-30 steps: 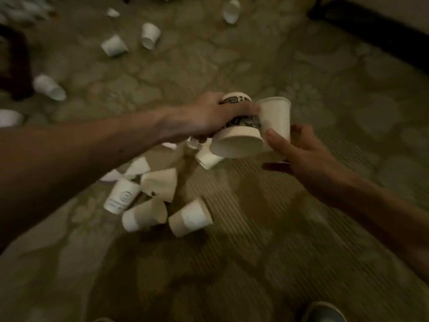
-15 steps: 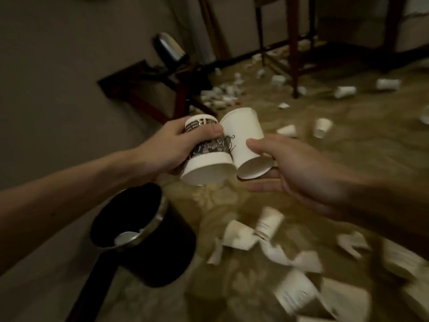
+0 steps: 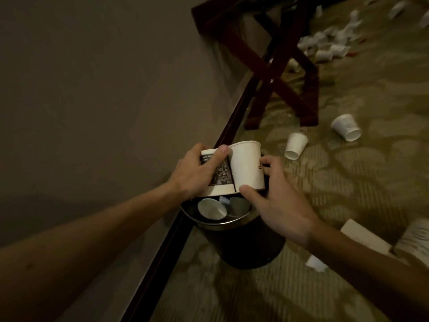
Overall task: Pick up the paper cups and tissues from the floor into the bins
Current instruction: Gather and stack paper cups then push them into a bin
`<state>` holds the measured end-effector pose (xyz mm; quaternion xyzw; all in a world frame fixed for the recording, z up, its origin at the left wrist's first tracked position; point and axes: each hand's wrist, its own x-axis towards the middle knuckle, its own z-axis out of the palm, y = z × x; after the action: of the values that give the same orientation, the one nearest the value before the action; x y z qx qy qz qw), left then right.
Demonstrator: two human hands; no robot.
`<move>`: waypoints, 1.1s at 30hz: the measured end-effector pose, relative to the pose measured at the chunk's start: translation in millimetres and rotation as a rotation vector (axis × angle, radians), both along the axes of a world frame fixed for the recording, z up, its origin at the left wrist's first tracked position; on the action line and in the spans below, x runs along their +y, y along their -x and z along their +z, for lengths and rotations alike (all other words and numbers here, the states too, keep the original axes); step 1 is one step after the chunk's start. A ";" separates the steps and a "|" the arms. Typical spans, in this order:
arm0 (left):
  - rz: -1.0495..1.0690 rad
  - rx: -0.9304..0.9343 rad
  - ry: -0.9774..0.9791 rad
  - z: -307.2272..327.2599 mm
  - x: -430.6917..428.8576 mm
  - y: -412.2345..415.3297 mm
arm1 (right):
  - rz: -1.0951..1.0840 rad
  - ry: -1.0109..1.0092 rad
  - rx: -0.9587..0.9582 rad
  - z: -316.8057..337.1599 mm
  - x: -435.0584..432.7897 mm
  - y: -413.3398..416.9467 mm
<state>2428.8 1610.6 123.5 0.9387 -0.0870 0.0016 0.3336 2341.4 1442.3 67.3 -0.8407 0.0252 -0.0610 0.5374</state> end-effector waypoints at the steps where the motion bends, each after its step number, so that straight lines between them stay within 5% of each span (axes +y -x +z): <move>1: 0.012 0.008 -0.017 -14.2 1.6 -5.0 | -0.003 0.109 0.013 -6.3 0.0 -3.7; 7: -0.036 0.181 -0.122 -67.0 14.1 -16.0 | 0.130 0.575 -0.013 -23.6 -6.4 -14.9; 12: -0.045 0.215 -0.226 -68.6 9.9 -16.5 | 0.209 0.508 -0.034 -26.6 -14.9 -14.0; 18: -0.054 -0.223 -0.046 -34.5 -34.7 36.6 | 0.145 0.351 -0.193 -24.9 -67.4 46.3; 22: -0.375 -0.187 0.050 -32.3 -94.2 110.3 | 0.119 0.422 -0.047 -37.1 -126.7 119.4; 30: -0.848 0.214 -0.188 -114.7 -179.2 228.1 | 0.060 0.556 0.361 -76.1 -206.0 267.6; 33: -0.928 0.228 -0.255 -153.7 -205.8 261.8 | 0.010 0.566 0.504 -94.5 -220.5 318.1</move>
<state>2167.0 1404.9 -30.2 0.8285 -0.4583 -0.2605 0.1890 2023.3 1221.8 -27.2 -0.9447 0.1347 0.1459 0.2612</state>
